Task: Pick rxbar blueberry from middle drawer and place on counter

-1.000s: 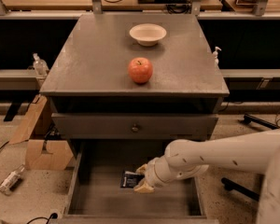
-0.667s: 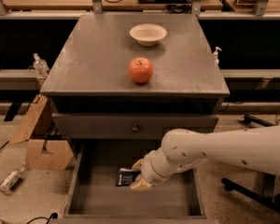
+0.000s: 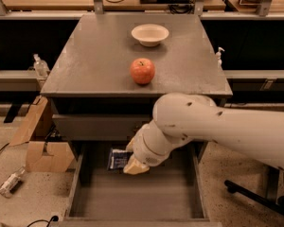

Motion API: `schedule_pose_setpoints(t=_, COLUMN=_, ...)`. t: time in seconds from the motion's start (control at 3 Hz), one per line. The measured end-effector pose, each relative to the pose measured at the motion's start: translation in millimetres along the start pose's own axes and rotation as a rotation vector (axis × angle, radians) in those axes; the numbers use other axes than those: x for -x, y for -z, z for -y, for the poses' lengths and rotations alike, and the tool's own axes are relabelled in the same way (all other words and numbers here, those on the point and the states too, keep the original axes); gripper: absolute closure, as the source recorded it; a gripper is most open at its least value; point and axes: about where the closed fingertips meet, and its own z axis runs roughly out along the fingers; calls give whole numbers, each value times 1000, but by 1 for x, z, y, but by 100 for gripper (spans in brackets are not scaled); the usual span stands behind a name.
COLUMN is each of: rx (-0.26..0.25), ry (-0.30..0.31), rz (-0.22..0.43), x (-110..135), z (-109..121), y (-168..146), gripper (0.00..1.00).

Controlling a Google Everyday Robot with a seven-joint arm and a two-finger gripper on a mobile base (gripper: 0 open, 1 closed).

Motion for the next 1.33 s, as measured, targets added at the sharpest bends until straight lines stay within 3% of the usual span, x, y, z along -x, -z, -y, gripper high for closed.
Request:
schedule_pose_setpoints(t=0.33, rx=-79, ry=-21, rz=12, x=45, z=13, y=70, gripper=100)
schedule_pose_setpoints(t=0.67, rx=-137, ry=-30, rz=35, x=83, z=26, y=115, gripper=100)
schedule_pose_setpoints(t=1.0, rx=-191, ry=-30, rz=90, x=120, z=40, y=136, gripper=100)
schedule_pose_setpoints(t=1.33, rx=-192, ry=-32, rz=93, x=122, z=46, y=138, gripper=100)
